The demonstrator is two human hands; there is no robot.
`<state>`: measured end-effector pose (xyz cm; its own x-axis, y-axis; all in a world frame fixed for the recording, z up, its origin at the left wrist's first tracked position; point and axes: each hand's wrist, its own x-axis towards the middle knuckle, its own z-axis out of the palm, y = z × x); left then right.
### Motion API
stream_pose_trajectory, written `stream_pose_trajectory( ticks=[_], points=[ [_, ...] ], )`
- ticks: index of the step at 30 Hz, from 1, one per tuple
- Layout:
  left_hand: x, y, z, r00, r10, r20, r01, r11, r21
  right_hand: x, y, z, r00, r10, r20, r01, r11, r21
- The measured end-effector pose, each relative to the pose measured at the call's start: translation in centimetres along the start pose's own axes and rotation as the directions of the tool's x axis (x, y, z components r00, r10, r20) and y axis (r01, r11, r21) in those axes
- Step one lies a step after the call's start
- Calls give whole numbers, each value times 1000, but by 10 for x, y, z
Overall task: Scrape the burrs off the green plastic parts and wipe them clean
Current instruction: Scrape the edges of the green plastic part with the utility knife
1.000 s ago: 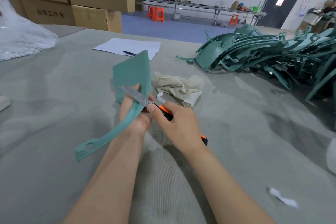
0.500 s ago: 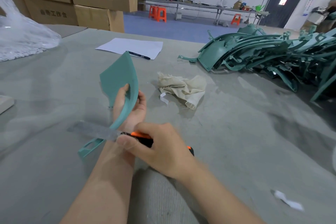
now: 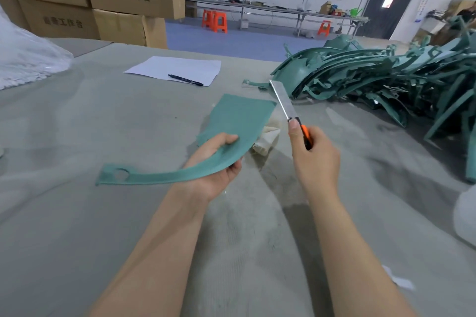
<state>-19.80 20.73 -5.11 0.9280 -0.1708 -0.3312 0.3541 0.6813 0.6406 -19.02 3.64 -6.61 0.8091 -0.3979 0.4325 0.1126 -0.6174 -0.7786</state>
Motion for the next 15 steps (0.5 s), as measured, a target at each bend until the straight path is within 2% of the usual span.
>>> stream_pose_trajectory(
  ticks=[7,15],
  points=[
    [-2,3,-1,995,-91,29,90,995,50,2,2,-1,1000,-7,-25,7,1000,-11],
    [-2,3,-2,991,-121,58,121,993,-2,-4,-5,2,997,-71,1,71,996,-47]
  ],
)
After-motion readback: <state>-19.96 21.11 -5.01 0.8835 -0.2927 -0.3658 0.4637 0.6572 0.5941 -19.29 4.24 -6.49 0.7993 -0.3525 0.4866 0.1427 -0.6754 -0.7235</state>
